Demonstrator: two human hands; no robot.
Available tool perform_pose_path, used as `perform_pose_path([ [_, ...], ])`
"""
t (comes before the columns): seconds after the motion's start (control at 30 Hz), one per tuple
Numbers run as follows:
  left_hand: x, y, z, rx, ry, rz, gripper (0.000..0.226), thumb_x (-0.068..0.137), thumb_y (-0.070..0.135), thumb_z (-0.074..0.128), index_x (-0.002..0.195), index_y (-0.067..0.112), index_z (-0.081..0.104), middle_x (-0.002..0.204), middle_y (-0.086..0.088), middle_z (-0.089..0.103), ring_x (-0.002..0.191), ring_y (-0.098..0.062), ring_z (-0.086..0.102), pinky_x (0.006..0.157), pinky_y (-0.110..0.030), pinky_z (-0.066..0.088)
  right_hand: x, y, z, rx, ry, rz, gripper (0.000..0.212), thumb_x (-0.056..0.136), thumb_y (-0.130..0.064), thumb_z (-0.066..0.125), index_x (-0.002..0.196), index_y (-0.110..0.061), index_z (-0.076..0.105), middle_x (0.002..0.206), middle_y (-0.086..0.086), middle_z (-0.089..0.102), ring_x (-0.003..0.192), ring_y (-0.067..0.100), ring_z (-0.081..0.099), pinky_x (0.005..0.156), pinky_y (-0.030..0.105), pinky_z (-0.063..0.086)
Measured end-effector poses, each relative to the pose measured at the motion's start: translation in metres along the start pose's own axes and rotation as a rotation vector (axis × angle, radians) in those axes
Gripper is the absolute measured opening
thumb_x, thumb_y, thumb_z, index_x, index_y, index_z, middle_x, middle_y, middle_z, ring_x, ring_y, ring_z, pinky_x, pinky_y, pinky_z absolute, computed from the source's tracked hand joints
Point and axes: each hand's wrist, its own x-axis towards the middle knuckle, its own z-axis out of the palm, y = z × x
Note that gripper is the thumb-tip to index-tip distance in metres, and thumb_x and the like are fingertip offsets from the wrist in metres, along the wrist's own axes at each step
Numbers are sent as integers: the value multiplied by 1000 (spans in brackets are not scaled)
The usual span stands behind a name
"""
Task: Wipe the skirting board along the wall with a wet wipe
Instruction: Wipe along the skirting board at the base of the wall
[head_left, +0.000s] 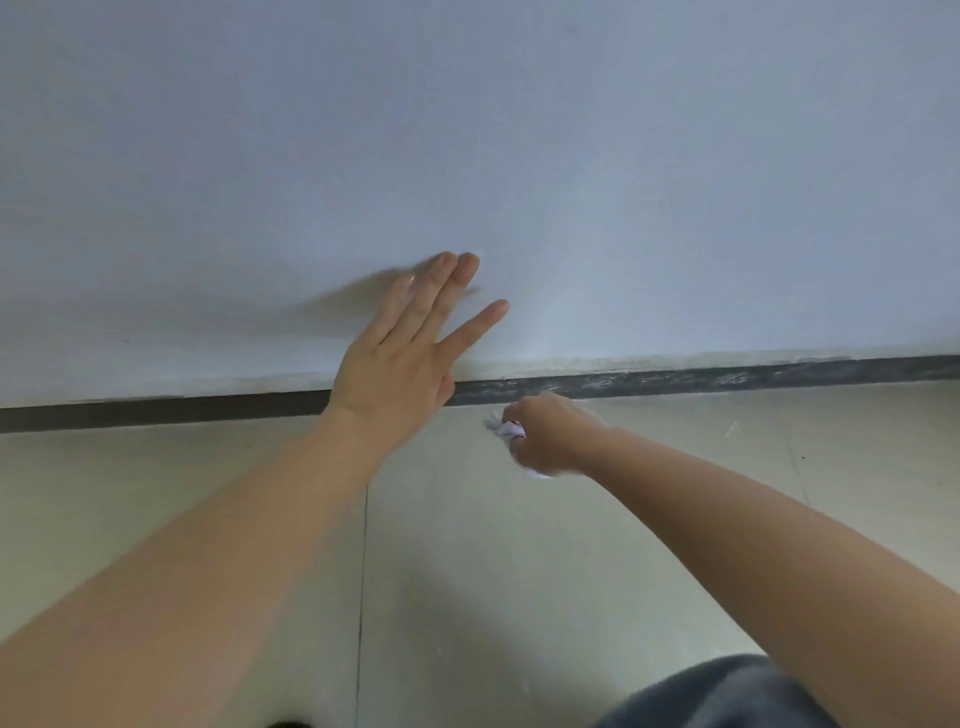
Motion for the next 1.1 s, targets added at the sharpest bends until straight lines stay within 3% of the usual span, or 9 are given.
perform_pose_path([
  [0.17, -11, -4, 10, 70, 61, 10, 93, 80, 14, 52, 155, 22, -2, 161, -10, 0, 147, -27, 9, 118, -41, 13, 20, -18, 14, 85, 0, -19, 20, 88, -15, 39, 72, -18, 50, 76, 1, 60, 83, 26, 59, 74, 34, 49],
  [0.27, -35, -12, 40, 145, 100, -65, 97, 78, 11, 59, 155, 18, 2, 159, -12, -9, 147, -27, -2, 118, -41, 9, 42, -24, 42, 285, 36, 12, 25, 80, -12, 44, 90, -5, 65, 86, 9, 70, 81, 28, 67, 65, 33, 53],
  [0.4, -61, -29, 73, 212, 102, -77, 99, 79, 16, 66, 155, 15, 3, 158, -13, -14, 146, -28, -8, 118, -43, 7, 66, -29, 87, 484, 97, 9, 21, 83, -9, 42, 70, -14, 59, 68, 3, 63, 61, 21, 58, 47, 19, 38],
  [0.53, -63, -23, 87, 212, 110, -94, 97, 80, 18, 67, 155, 16, 5, 157, -14, -16, 145, -29, -4, 118, -44, 12, 94, -46, 119, 1012, 51, 237, 25, 90, -15, 56, 113, -9, 62, 97, 9, 64, 82, 22, 59, 67, 25, 48],
  [0.67, -63, -13, 91, 58, 69, -159, 86, 89, 25, 55, 155, 17, -1, 155, -8, -26, 144, -25, -20, 118, -45, 5, 113, -69, 122, 1554, -1, 407, 19, 91, -2, 52, 110, -1, 55, 100, 15, 64, 85, 27, 65, 86, 35, 55],
  [0.73, -62, -8, 94, 25, 72, -198, 84, 90, 28, 52, 154, 16, -1, 154, -8, -27, 144, -25, -22, 119, -46, 4, 122, -67, 110, 1846, 78, 449, 26, 91, 6, 48, 116, 5, 52, 100, 16, 62, 74, 24, 64, 80, 34, 57],
  [0.83, -60, 1, 98, 0, 63, -247, 85, 92, 31, 51, 153, 13, -5, 153, -10, -31, 143, -27, -24, 119, -47, 3, 126, -51, 93, 1932, 178, 479, 35, 86, 18, 40, 119, 16, 51, 107, 28, 61, 76, 28, 62, 52, 27, 59],
  [1.0, -57, 14, 97, -65, 58, -313, 86, 91, 32, 52, 152, 10, -5, 156, -18, -11, 144, -34, -14, 118, -48, 2, 105, 0, 74, 2029, 312, 594, 27, 81, 20, 31, 89, 13, 56, 92, 23, 58, 71, 26, 58, 45, 23, 55],
  [1.1, -55, 18, 95, -80, 55, -331, 86, 90, 31, 53, 152, 9, -2, 154, -18, -6, 142, -36, -7, 118, -48, 0, 85, 29, 69, 2121, 463, 597, 40, 85, 19, 29, 55, 3, 50, 52, 11, 49, 47, 14, 46, 56, 19, 50],
])
